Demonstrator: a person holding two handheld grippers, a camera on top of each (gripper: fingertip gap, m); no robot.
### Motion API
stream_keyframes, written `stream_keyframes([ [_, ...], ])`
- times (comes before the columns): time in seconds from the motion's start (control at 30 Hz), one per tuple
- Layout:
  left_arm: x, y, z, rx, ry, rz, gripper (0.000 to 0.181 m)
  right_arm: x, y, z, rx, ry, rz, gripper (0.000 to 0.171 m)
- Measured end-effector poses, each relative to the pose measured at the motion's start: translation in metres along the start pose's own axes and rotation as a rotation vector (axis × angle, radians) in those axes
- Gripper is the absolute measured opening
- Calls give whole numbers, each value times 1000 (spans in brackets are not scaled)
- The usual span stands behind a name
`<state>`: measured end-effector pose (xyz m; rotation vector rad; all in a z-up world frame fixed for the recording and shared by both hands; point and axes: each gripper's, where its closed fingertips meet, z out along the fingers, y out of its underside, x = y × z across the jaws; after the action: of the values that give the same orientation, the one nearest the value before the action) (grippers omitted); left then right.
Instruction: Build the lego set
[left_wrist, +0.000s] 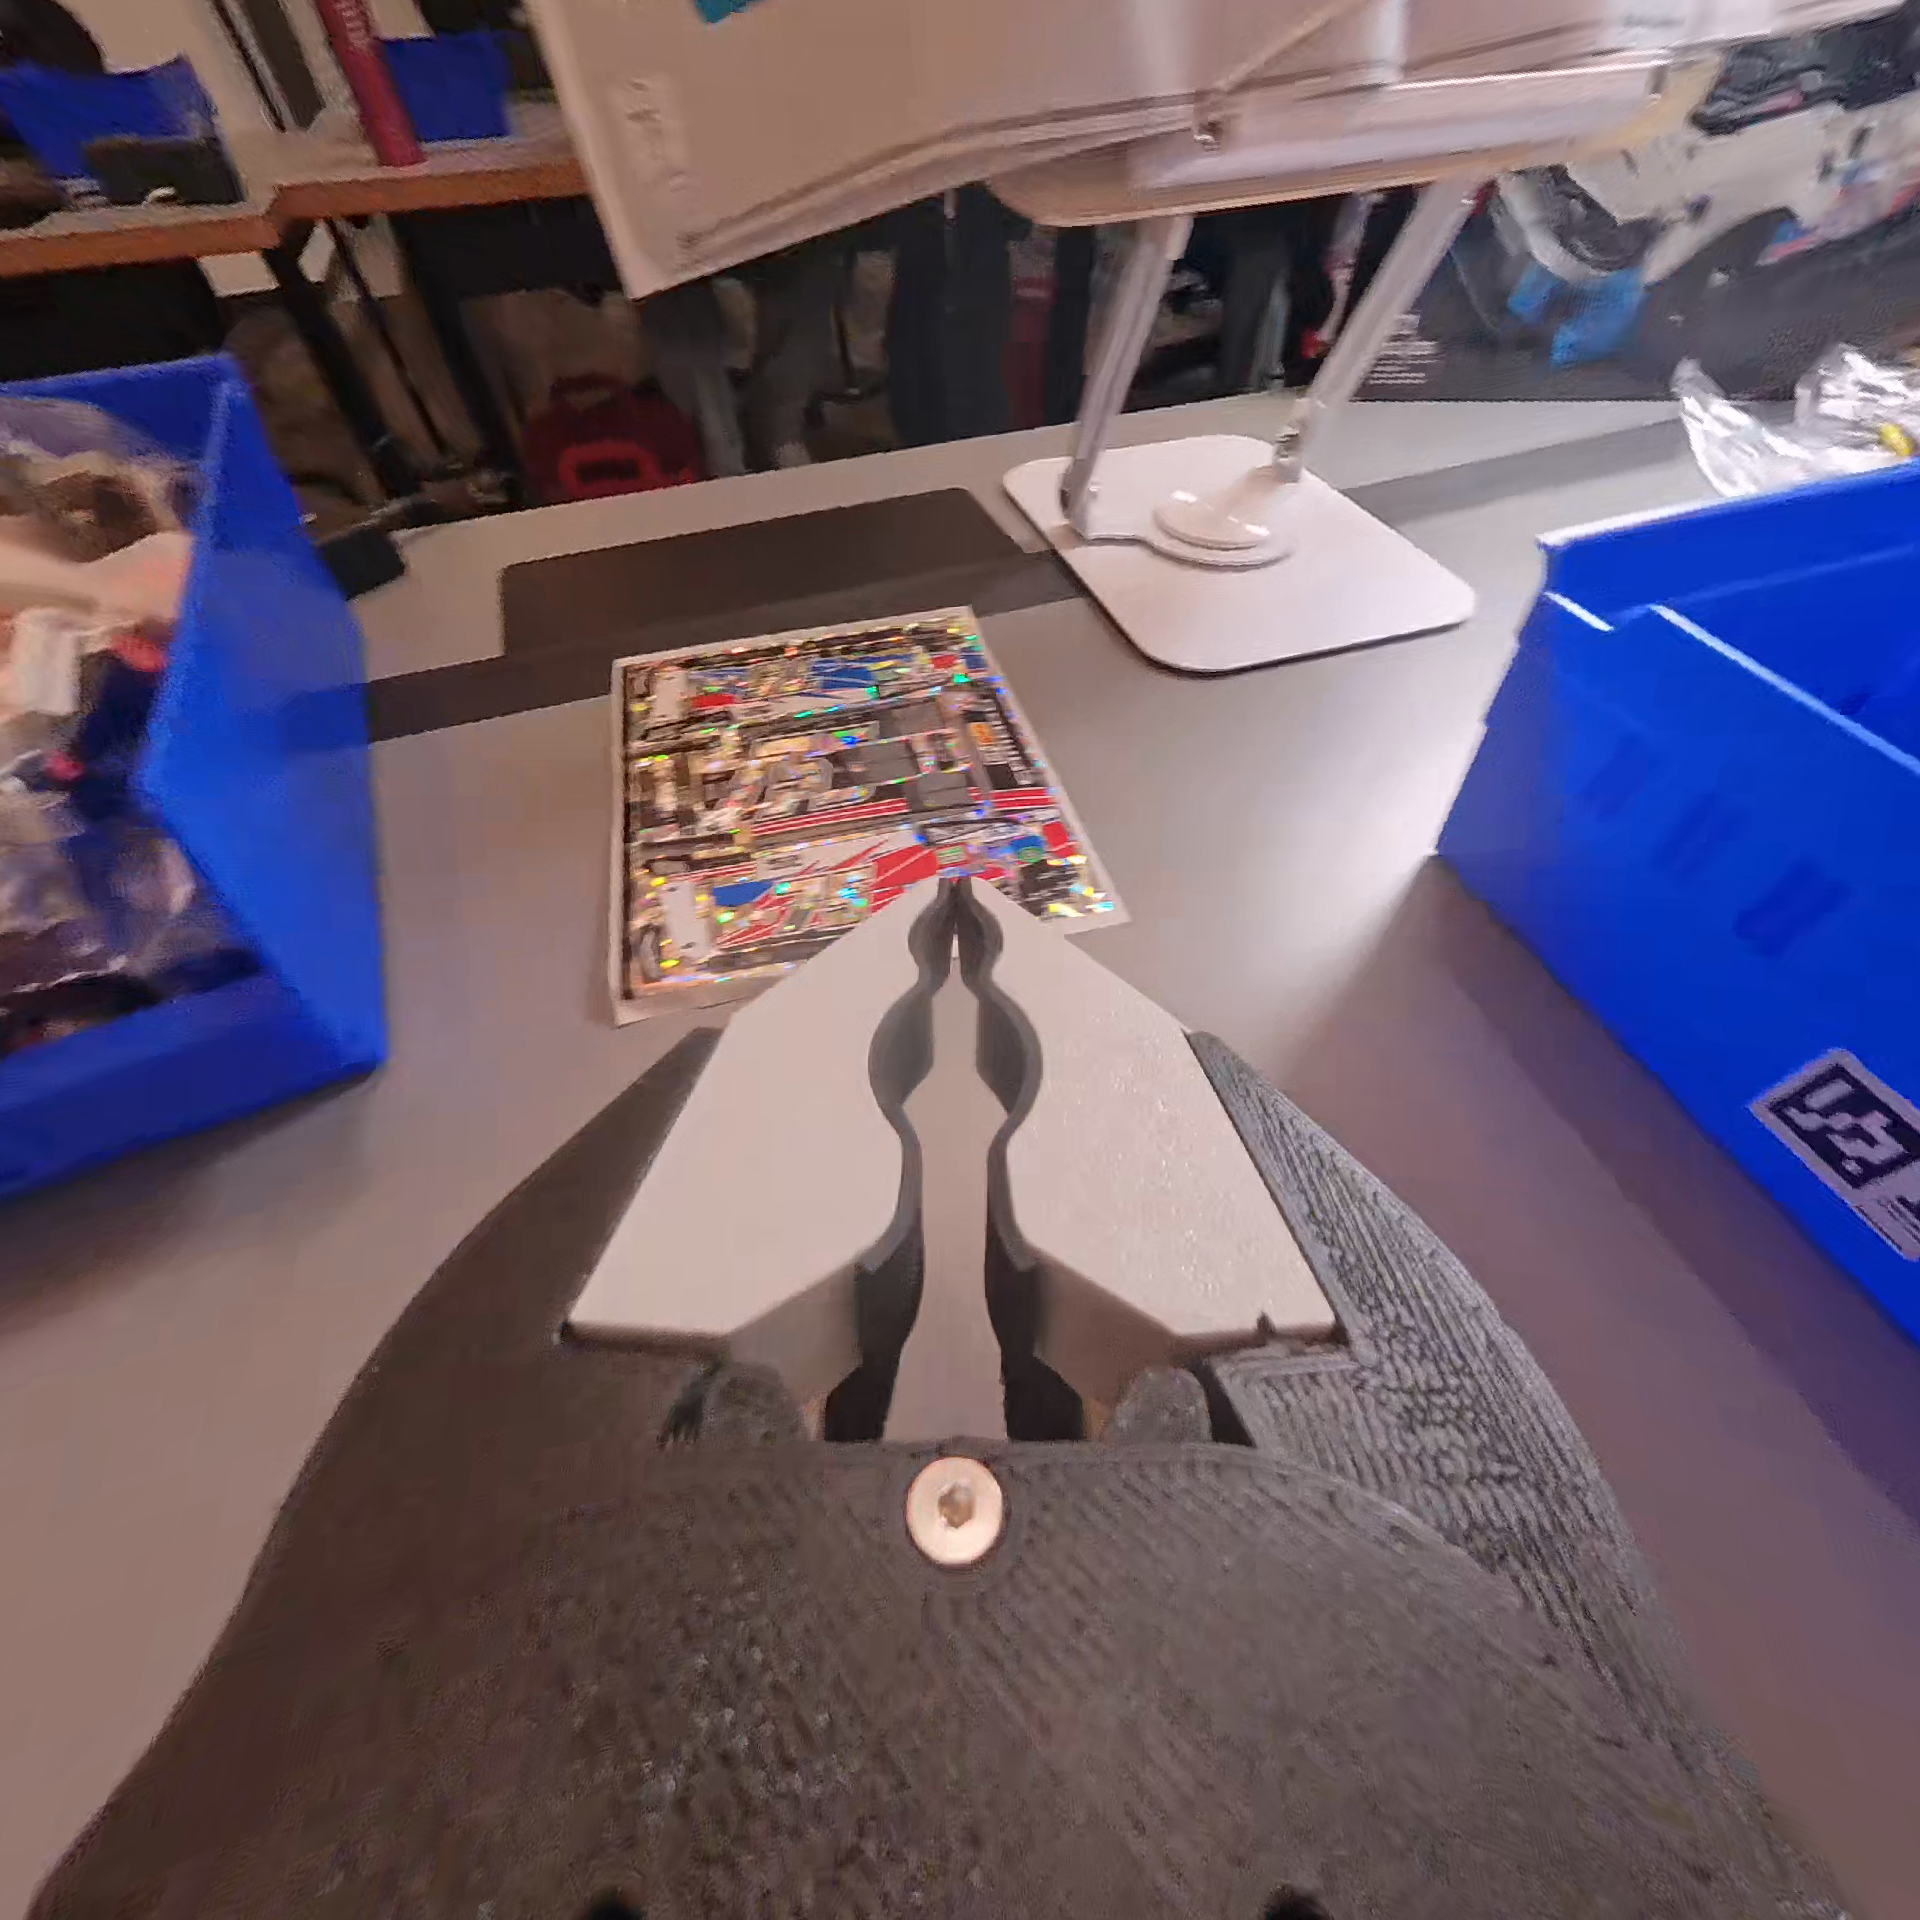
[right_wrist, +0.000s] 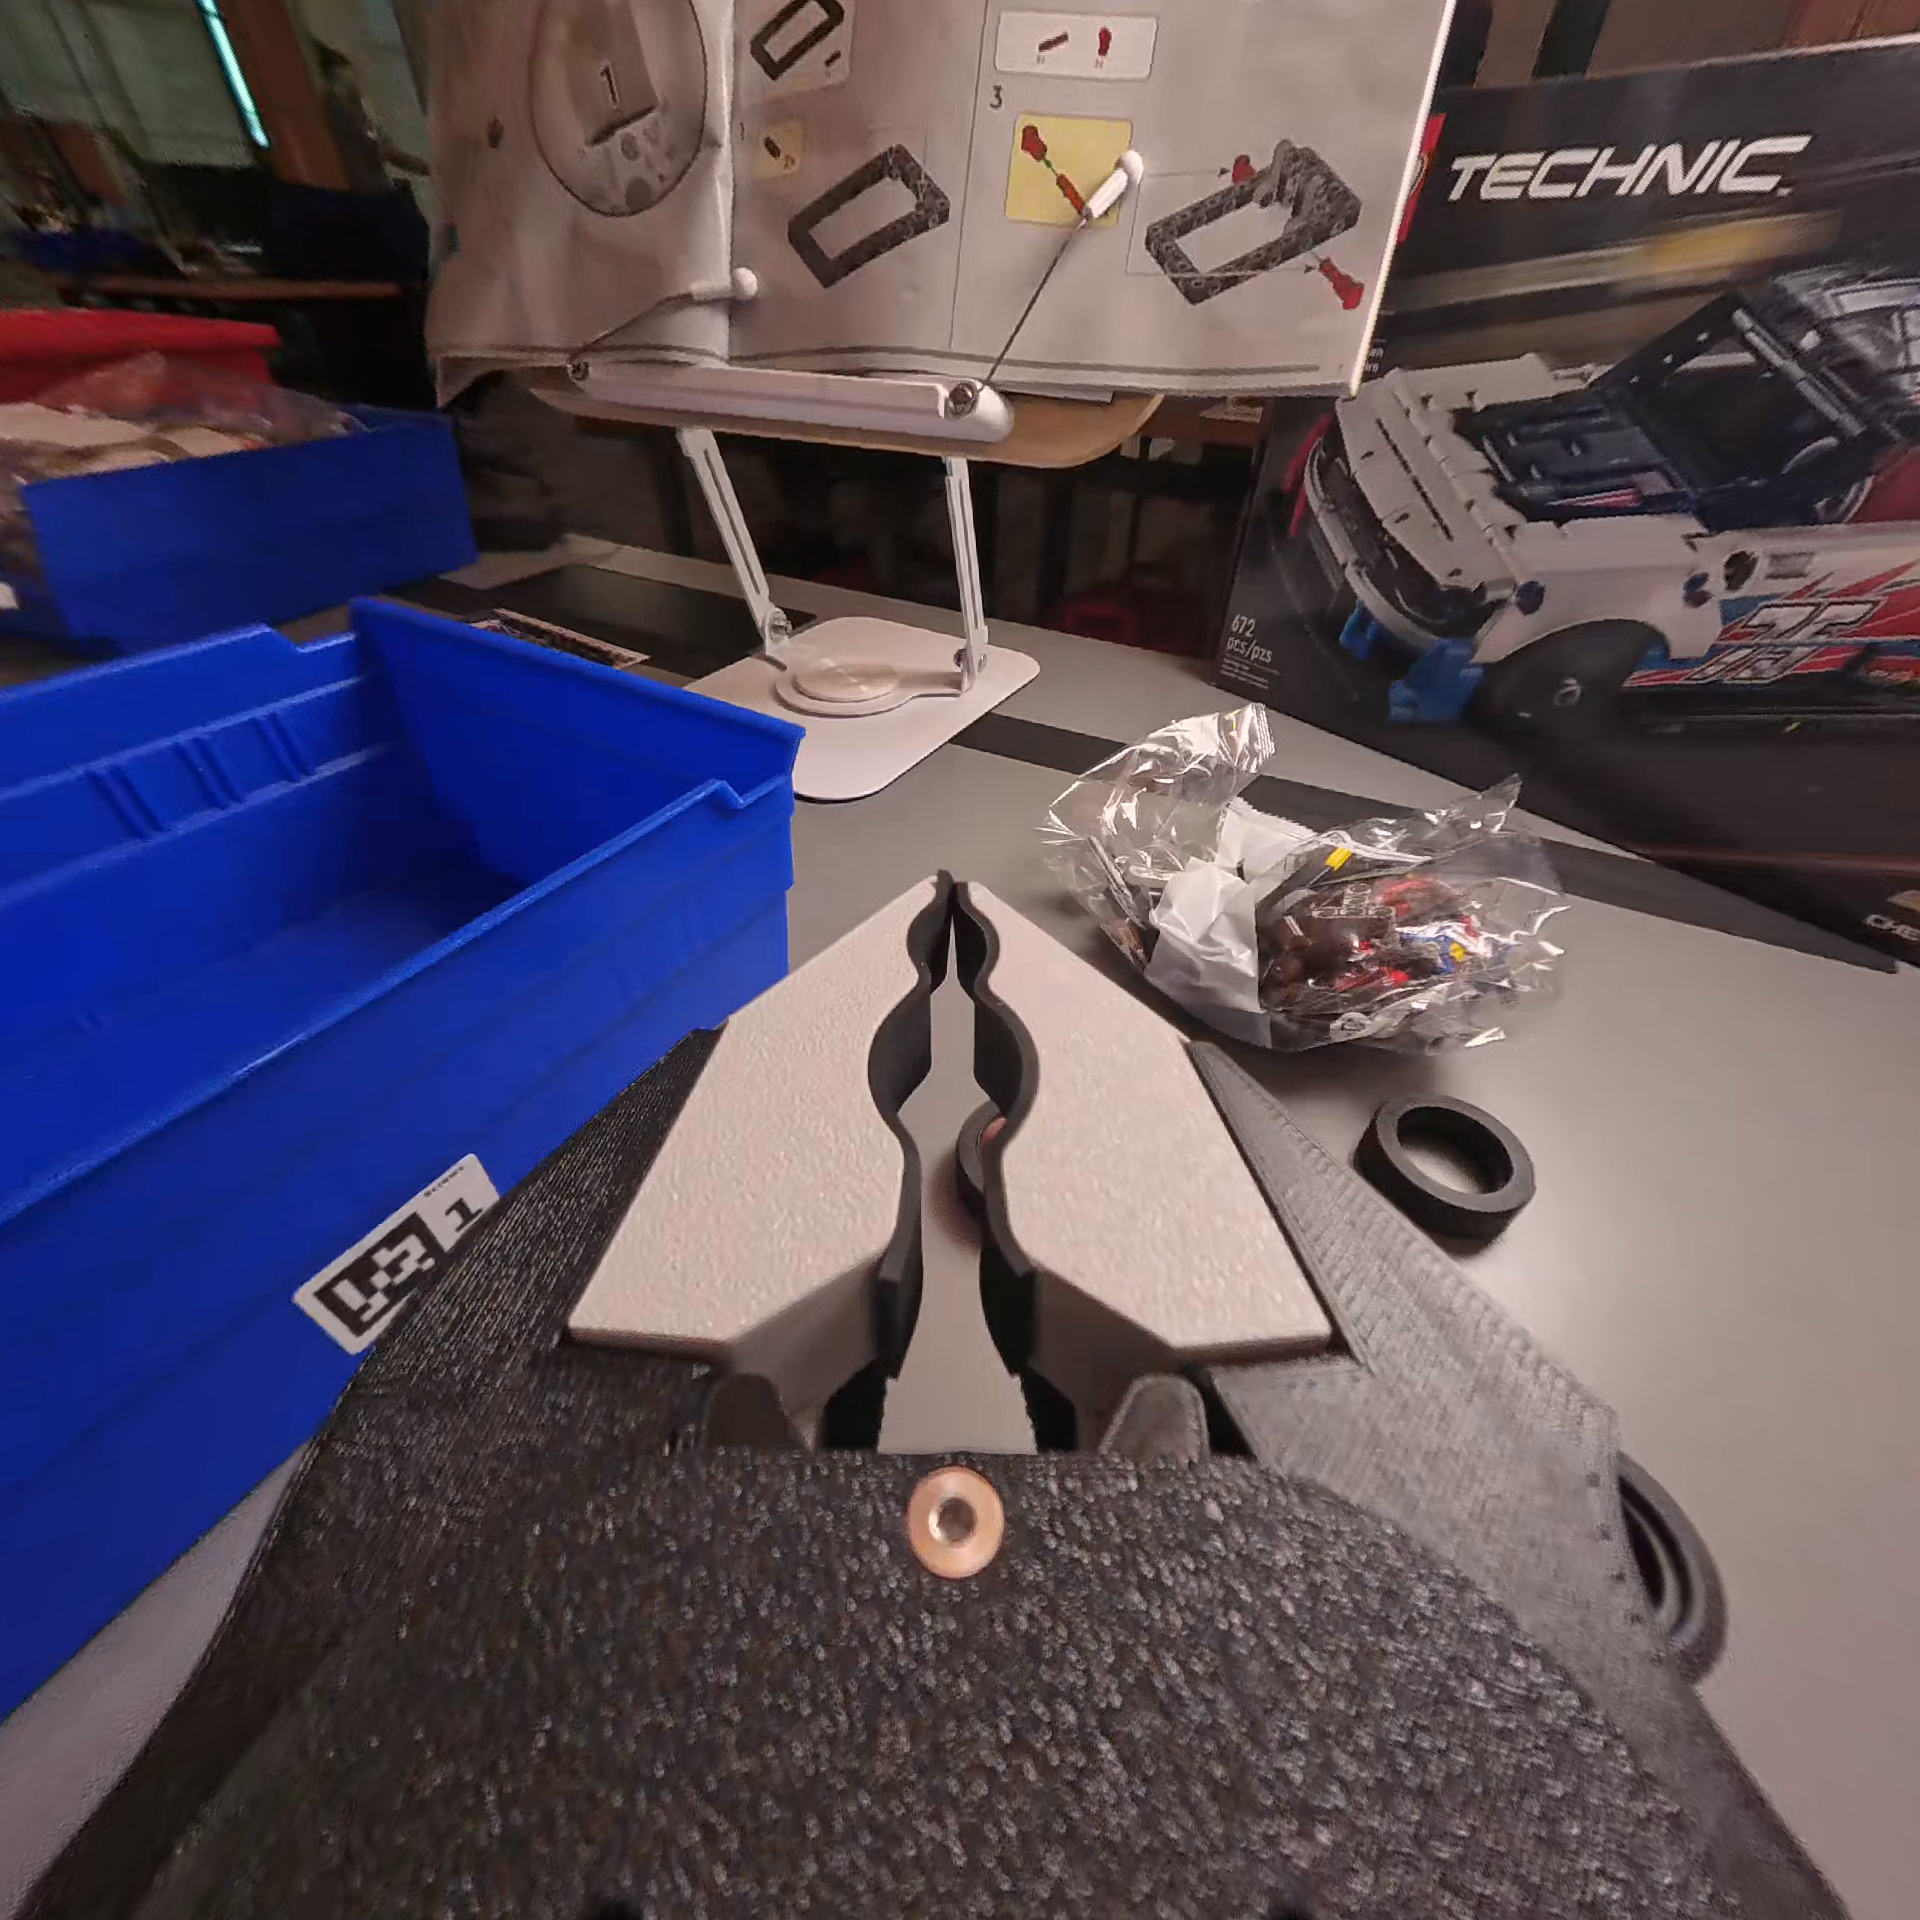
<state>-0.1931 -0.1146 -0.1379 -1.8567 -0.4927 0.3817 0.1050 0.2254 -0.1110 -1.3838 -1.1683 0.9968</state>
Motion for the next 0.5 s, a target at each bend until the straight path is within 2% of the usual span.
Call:
stream_keyframes([
  [0.17,-48,8,2,-109,-57,61,0,-8,7,5,14,-45,19,0],
  [0.23,-66,17,13,-198,-57,75,16,-10,3,4,37,-63,36,1],
  [0.33,-89,24,34,-278,-87,84,19,-12,5,2,41,-72,41,1],
  [0.4,-97,33,49,-346,-91,78,21,-10,7,0,39,-67,24,1],
  [0.5,-83,51,61,-450,15,64,18,-6,7,-3,38,-48,8,1],
])
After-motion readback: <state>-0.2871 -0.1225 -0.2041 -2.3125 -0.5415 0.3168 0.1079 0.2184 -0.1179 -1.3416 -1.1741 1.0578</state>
